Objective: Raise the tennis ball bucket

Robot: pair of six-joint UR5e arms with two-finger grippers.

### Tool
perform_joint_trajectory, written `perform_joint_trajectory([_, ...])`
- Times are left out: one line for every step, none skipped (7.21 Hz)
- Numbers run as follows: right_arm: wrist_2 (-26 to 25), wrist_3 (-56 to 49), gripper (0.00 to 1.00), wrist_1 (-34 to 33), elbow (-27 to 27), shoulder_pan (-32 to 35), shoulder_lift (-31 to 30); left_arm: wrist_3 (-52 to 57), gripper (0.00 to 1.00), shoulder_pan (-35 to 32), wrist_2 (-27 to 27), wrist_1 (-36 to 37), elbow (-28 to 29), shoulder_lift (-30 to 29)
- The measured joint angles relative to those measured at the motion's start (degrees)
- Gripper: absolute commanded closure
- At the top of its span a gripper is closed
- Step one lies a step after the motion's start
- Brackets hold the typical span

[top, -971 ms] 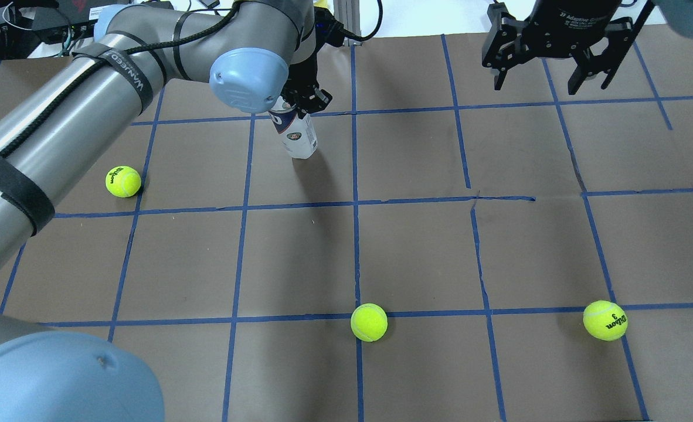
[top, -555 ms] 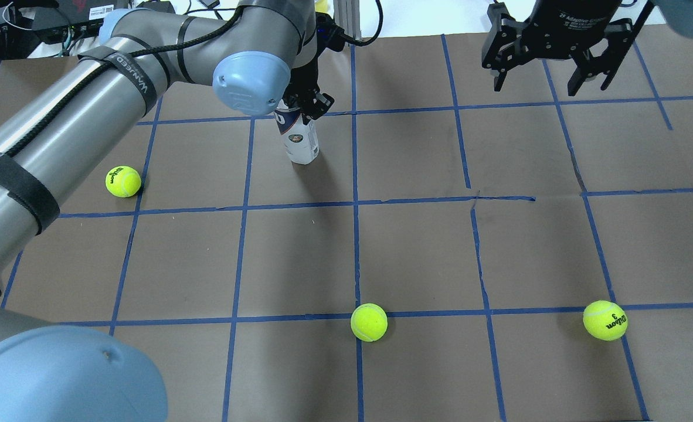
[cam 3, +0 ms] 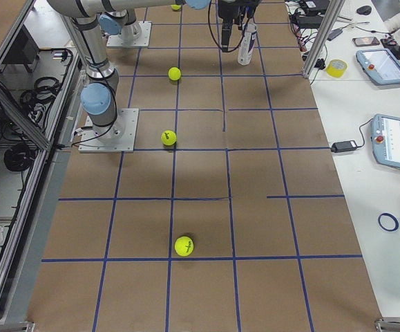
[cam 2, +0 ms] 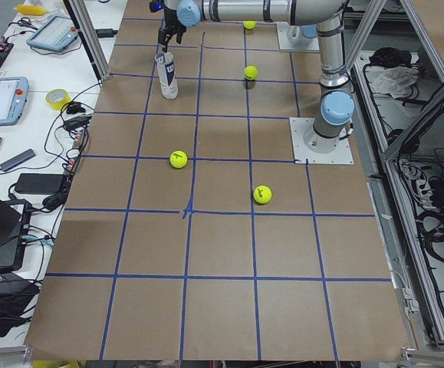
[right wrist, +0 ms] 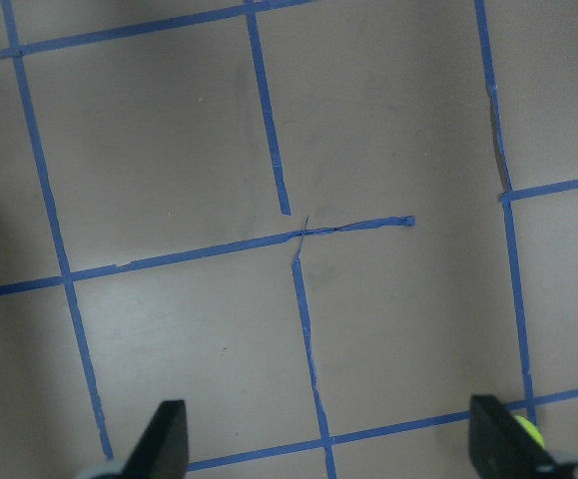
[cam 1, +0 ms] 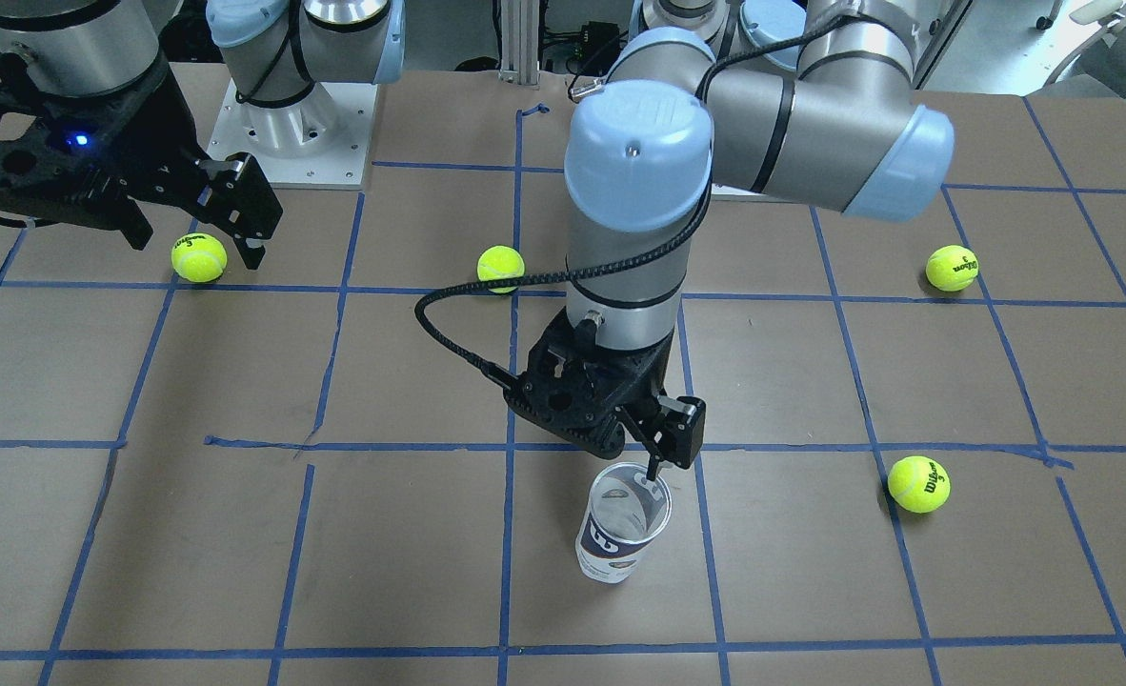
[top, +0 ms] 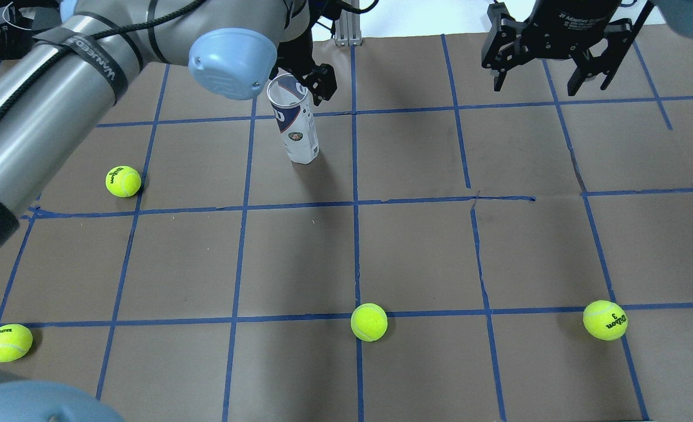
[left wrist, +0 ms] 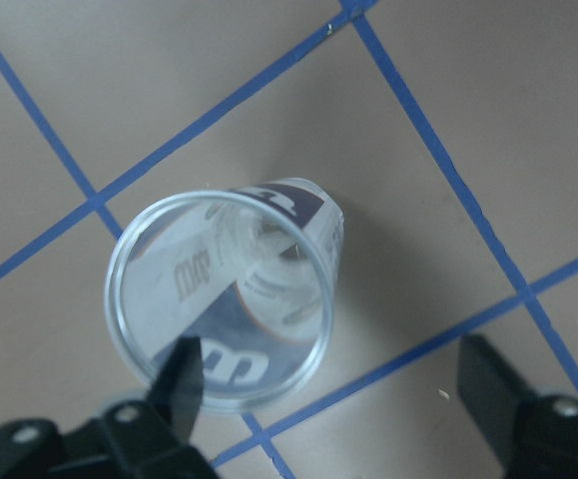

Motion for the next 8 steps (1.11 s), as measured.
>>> perform_joint_trajectory([0.00, -0.04, 0.00, 0.02, 0.00, 0.00, 0.00, -1.02, 0.00, 0.03, -0.18, -3.30, 0.37, 3.31])
perform_joint_trajectory([0.00, -0.06, 0.00, 0.03, 0.00, 0.00, 0.00, -3.16, 0.05, 0.19, -0.34, -7.39, -0.70, 7.25])
perform_joint_trajectory([0.00, -0.06, 0.00, 0.05, 0.00, 0.00, 0.00, -5.66, 0.00, 0.37, -0.40, -10.52, -2.74, 11.33])
perform_joint_trajectory([0.00, -0.07, 0.00, 0.09, 0.00, 0.00, 0.00, -9.02, 0.00, 0.75, -0.49, -12.61, -5.11, 15.06])
perform_joint_trajectory([0.00, -0.07, 0.00, 0.11, 0.02, 0.00, 0.00, -13.35, 0.00, 1.66, -0.54, -14.51, -7.03, 18.06])
perform_joint_trajectory([0.00, -0.05, 0.00, 0.11, 0.05, 0.00, 0.00, -17.23, 0.00, 3.08, -0.67, -16.44, -8.11, 20.35])
perform_joint_trajectory([0.00, -0.01, 0.00, 0.12, 0.10, 0.00, 0.00, -19.35, 0.00, 5.44, -1.19, -18.46, -8.52, 22.21])
perform_joint_trajectory([0.00, 0.01, 0.00, 0.10, 0.14, 0.00, 0.00, -20.17, 0.00, 9.07, -3.40, -19.70, -8.50, 23.54])
